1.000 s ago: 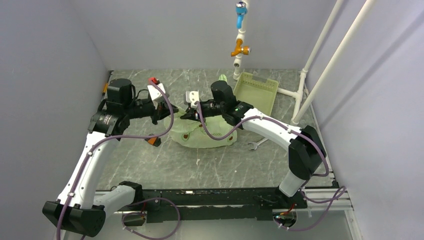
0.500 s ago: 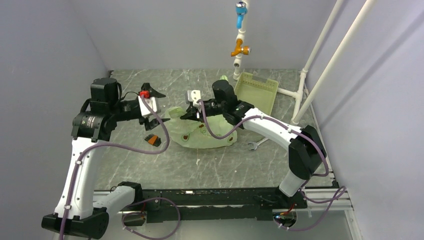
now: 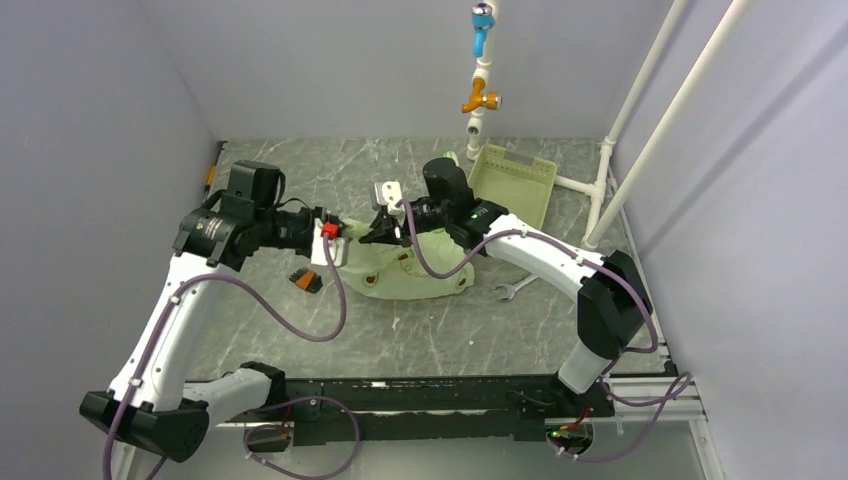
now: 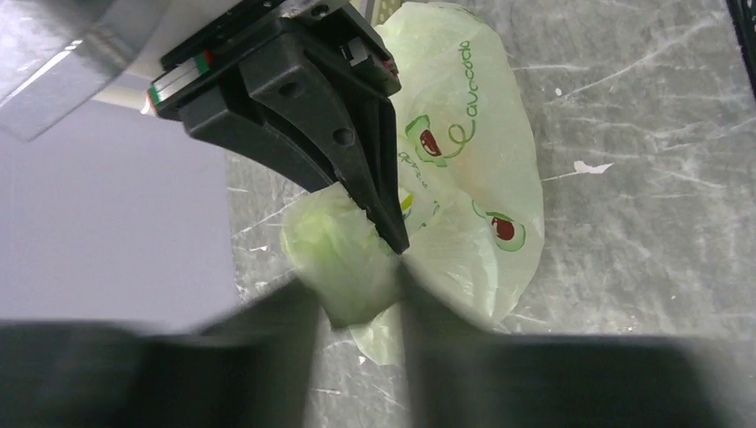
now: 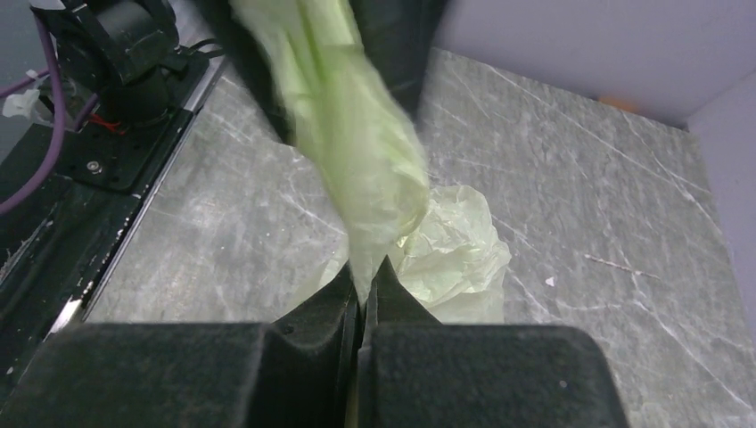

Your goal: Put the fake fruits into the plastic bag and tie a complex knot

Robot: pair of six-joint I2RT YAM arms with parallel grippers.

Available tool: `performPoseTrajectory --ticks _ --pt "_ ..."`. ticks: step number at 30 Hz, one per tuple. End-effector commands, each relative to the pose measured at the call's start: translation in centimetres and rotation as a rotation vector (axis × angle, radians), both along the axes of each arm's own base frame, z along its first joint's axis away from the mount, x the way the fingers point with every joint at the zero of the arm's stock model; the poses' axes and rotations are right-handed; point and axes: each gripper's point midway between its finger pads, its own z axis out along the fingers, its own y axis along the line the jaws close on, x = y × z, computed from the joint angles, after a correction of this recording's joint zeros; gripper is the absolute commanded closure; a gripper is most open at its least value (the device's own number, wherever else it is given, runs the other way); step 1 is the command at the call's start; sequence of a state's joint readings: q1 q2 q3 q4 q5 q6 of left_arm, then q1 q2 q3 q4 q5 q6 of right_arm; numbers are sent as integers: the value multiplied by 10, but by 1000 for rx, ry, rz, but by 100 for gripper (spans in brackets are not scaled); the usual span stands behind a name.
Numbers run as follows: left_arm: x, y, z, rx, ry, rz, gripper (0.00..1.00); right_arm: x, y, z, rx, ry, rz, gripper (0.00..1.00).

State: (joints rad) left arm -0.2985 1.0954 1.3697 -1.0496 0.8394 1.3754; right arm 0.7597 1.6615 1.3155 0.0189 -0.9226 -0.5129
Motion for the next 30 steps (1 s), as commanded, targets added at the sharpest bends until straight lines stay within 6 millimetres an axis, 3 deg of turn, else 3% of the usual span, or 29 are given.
performPoseTrajectory --ticks 1,2,3,5,6,8,11,15,19,24,27,30 --pt "9 -13 26 -58 -40 -2 92 -1 4 23 46 -56 45 99" --pt "11 -14 30 -83 -17 17 100 0 4 23 44 -54 35 92" --pt "10 -16 33 -113 21 36 100 1 3 22 41 -49 24 79" --pt "13 -19 37 -167 100 90 100 2 0 19 37 -23 -11 43" --pt "13 -20 37 -191 142 113 100 4 -1 18 44 -8 -39 30" --pt "13 -23 38 -242 216 151 100 7 -3 15 79 38 -112 23" --pt "9 -28 42 -320 305 183 100 21 1 8 130 89 -209 28" --pt "8 -32 52 -405 365 220 100 36 9 -25 94 131 -246 62" --pt "12 -30 64 -463 393 262 100 31 7 -71 12 125 -203 82" --pt "9 -32 90 -543 425 243 100 23 2 -114 -76 139 -168 86" --pt "4 -34 104 -572 431 220 100 21 0 -125 -103 144 -157 77" --pt "1 -34 107 -563 428 203 100 21 -1 -127 -112 147 -156 74"
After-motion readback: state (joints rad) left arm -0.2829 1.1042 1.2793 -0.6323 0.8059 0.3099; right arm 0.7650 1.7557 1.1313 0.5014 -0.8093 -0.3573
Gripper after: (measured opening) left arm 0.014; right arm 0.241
